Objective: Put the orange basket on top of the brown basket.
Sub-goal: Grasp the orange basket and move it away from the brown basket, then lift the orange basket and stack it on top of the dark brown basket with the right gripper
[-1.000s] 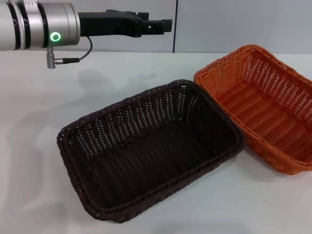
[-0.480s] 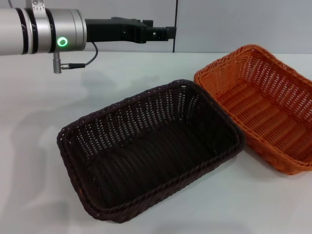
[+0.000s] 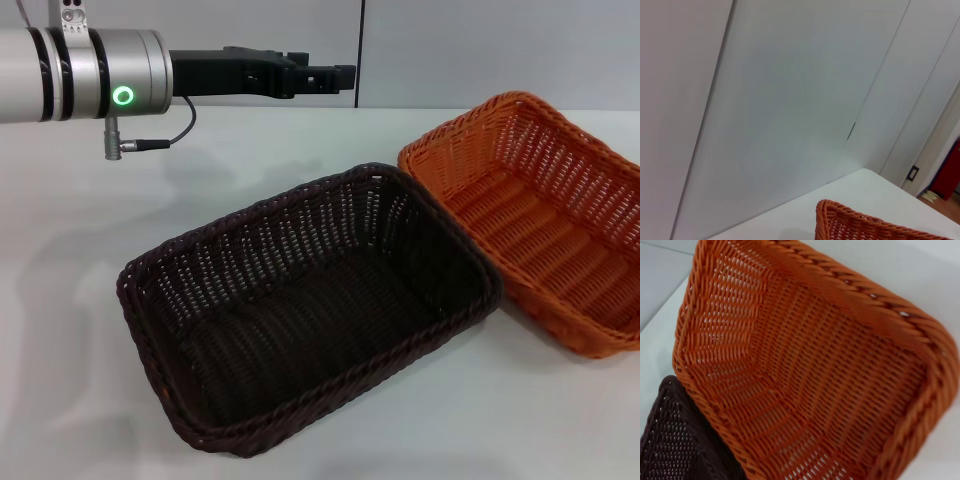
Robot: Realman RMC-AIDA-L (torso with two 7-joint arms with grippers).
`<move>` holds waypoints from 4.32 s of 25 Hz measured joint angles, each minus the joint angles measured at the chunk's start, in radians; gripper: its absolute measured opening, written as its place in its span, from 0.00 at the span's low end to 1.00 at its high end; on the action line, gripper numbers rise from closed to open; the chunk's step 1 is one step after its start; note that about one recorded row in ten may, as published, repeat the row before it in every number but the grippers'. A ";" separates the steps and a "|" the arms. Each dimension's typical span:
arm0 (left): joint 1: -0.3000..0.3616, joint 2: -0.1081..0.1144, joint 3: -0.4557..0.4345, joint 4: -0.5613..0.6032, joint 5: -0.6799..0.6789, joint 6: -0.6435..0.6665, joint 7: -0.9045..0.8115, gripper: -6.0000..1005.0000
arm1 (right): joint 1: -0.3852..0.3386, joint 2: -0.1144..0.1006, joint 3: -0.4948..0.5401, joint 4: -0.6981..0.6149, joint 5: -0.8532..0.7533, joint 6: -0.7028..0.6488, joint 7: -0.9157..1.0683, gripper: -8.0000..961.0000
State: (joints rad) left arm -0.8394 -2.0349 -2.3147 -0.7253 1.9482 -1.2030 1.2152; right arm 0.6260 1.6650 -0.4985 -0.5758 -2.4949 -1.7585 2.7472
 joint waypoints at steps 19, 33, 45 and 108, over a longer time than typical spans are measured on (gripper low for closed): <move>0.001 0.002 0.000 -0.001 0.001 0.030 0.011 0.84 | 0.013 0.064 -0.023 0.031 -0.001 0.202 -0.036 0.66; 0.002 -0.004 0.000 0.001 -0.001 0.050 0.019 0.84 | -0.022 0.063 0.003 0.024 0.008 0.299 -0.090 0.32; 0.004 -0.007 -0.003 0.001 -0.006 0.046 0.019 0.84 | -0.073 0.104 0.086 0.020 0.204 0.416 -0.251 0.24; 0.031 -0.016 -0.017 -0.005 -0.115 0.262 0.067 0.84 | -0.026 0.383 -0.330 0.175 0.929 0.376 -0.793 0.26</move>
State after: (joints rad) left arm -0.8085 -2.0510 -2.3318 -0.7299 1.8329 -0.9410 1.2820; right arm 0.6001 2.0476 -0.8282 -0.4007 -1.5655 -1.3824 1.9539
